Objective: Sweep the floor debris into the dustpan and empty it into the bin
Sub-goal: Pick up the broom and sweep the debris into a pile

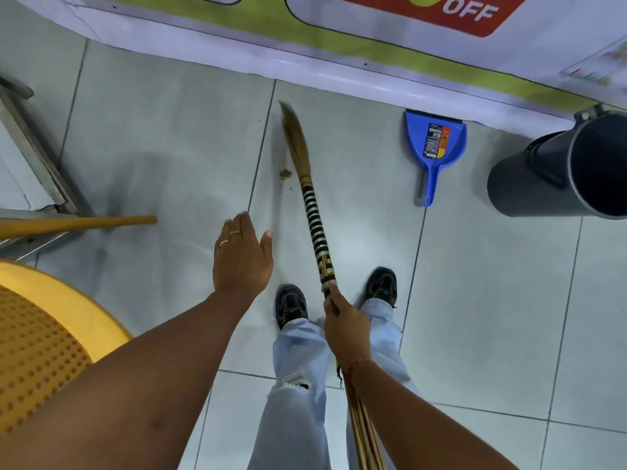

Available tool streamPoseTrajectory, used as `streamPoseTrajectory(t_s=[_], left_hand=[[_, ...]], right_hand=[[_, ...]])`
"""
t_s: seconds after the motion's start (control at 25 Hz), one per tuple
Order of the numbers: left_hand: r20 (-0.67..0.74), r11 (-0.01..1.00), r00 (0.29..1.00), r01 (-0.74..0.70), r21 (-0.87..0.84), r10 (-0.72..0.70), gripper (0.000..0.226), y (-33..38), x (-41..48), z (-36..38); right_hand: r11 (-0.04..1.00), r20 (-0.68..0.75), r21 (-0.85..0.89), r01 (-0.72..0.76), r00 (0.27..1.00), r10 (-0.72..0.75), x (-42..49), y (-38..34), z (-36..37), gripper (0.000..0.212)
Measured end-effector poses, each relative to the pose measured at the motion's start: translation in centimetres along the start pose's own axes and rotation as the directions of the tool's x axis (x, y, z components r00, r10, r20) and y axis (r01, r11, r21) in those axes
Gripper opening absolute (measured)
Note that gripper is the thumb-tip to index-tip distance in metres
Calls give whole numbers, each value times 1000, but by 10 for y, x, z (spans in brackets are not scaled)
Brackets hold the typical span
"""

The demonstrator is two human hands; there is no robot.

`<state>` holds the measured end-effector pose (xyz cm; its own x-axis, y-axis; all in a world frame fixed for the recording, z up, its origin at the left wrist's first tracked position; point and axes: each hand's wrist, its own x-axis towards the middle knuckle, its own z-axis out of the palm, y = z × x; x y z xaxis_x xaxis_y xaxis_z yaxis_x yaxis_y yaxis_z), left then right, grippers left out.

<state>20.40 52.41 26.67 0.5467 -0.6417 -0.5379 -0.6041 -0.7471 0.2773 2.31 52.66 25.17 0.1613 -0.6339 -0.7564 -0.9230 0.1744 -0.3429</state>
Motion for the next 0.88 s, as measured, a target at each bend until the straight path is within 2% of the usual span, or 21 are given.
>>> streamPoseTrajectory(t_s=[0.08, 0.16, 0.24, 0.32, 0.4, 0.6, 0.8, 0.88], left_hand=[[0, 1000, 1000, -1, -1, 1, 59, 4, 3, -2], [0, 1000, 1000, -3, 9, 3, 59, 4, 5, -2], [5, 1000, 1000, -11, 27, 11, 59, -1, 5, -1], [12, 999, 1000, -18, 49, 18, 59, -11, 3, 1], [20, 998, 1000, -9, 69, 8, 59, -20, 1, 1], [6, 993, 1000, 23, 113, -24, 58, -34, 2, -1], [-2, 993, 1000, 4, 116, -4, 57, -6, 5, 3], [7, 992, 999, -34, 120, 33, 56, 21, 7, 10]], right_hand=[[996, -37, 52, -74, 996, 76, -3, 4, -2, 43], [984, -12, 67, -167, 986, 169, 1, 5, 8, 41], [973, 117, -9, -230, 966, 230, 6, 0, 23, 35], [975, 243, -76, -207, 945, 220, 9, -15, 38, 33], [976, 272, -52, -210, 938, 216, 14, -34, 44, 35], [978, 238, 51, -203, 953, 186, 25, -66, 39, 41], [905, 110, 378, -196, 980, 166, -4, -46, 8, 41], [889, 42, 428, -166, 986, 164, 0, -31, -14, 39]])
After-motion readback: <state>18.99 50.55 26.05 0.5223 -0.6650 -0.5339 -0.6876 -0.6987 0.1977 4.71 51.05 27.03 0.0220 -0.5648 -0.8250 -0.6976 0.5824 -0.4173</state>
